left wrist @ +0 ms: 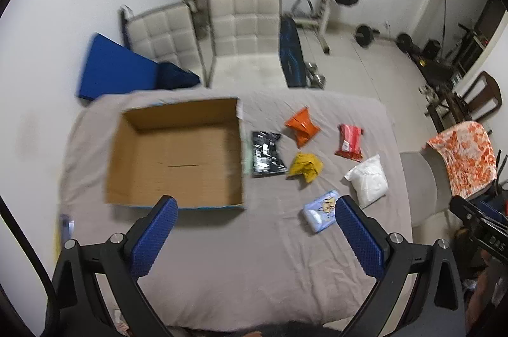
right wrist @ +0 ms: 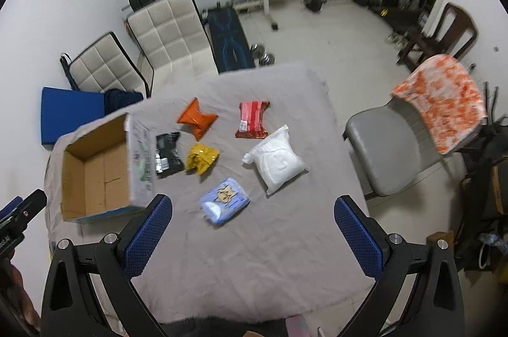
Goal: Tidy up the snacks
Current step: 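Grasp the yellow bag with the left tool while the right tool grasps the white bag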
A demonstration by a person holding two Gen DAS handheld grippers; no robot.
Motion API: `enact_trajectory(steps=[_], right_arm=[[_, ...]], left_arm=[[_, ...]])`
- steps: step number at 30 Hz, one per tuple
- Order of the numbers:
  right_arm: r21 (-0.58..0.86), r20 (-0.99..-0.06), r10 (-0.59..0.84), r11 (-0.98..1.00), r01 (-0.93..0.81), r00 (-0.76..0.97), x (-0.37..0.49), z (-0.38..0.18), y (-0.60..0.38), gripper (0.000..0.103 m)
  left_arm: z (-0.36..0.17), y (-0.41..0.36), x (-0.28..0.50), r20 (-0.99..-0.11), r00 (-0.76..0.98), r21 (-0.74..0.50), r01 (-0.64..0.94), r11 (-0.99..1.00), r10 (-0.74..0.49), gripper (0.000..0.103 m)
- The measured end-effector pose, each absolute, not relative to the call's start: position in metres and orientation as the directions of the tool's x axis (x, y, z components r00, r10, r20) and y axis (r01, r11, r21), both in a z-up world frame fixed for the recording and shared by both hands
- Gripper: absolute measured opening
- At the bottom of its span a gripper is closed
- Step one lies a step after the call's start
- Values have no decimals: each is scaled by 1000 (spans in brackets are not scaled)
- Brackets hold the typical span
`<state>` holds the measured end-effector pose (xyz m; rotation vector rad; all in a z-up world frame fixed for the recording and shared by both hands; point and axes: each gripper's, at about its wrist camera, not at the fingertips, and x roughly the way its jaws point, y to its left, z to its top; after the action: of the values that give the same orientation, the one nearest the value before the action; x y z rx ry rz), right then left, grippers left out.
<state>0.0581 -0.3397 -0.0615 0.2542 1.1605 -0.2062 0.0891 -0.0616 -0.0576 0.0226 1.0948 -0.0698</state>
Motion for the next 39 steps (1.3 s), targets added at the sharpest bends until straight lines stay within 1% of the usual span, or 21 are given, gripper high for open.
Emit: enact_trajectory(steps=[2,4,6,8,10,12,16,19,21,23,25,26,29,31,33,34,37,39], right_arm=[[57,-941,-44,958,282,336,85,-98,-360,103],[22,-959,-54,965,263,280,112,-137,-375,103],[-17,-977,-61,977,213,202,146,-185,-389,103],[-30,-987,-56,985,170,151,170,-224,-397,103],[-27,-993,-42,991,132,110,190,-258,-399,103],[-30,-996,-38,995,96,78,204,-285,-398,103],[-29,-1000,-29,999,26,-7,221,-335,-394,103],[-15,-999,-15,1000,8,-50,224,-356,-393,103],[-4,-997,-4,1000,7,-75,228,-367,-394,103],[38,-994,40,999,20,-98,231,-378,-396,103],[51,-992,53,998,21,-119,235,-389,-395,103],[52,-991,54,998,18,-126,236,-393,-395,103],[60,-988,60,998,4,-145,238,-405,-391,103],[69,-985,67,998,-5,-159,239,-414,-387,103],[68,-984,66,998,-7,-168,240,-422,-386,103],[69,-983,66,998,-7,-173,241,-426,-386,103],[62,-980,62,998,5,-188,243,-438,-387,103],[63,-979,65,998,17,-193,243,-448,-385,103]], left_arm=[[-81,-73,110,-905,421,-29,81,996,-60,102],[-116,-88,137,-933,353,-34,92,995,-65,102],[-149,-103,158,-953,296,-33,96,995,-60,102],[-187,-119,181,-973,223,-35,103,994,-57,101],[-214,-130,197,-982,176,-52,107,993,-70,100],[-241,-142,211,-985,141,-82,115,990,-98,100],[-285,-164,239,-992,77,-89,160,983,-103,100],[-316,-182,261,-996,31,-79,212,974,-88,99],[-334,-189,275,-997,-2,-78,236,968,-80,95],[-350,-196,286,-997,-34,-78,258,963,-72,86],[-365,-203,295,-996,-73,-73,282,957,-54,83],[-372,-206,298,-995,-91,-69,290,955,-44,76],[-391,-211,304,-990,-139,-66,310,948,-23,72],[-399,-212,306,-985,-170,-81,305,949,-30,65],[-406,-212,306,-982,-187,-86,303,949,-30,62],[-409,-211,307,-980,-197,-94,295,951,-36,58],[-414,-211,305,-975,-214,-120,278,953,-60,55],[-415,-213,304,-977,-204,-113,280,953,-56,51]])
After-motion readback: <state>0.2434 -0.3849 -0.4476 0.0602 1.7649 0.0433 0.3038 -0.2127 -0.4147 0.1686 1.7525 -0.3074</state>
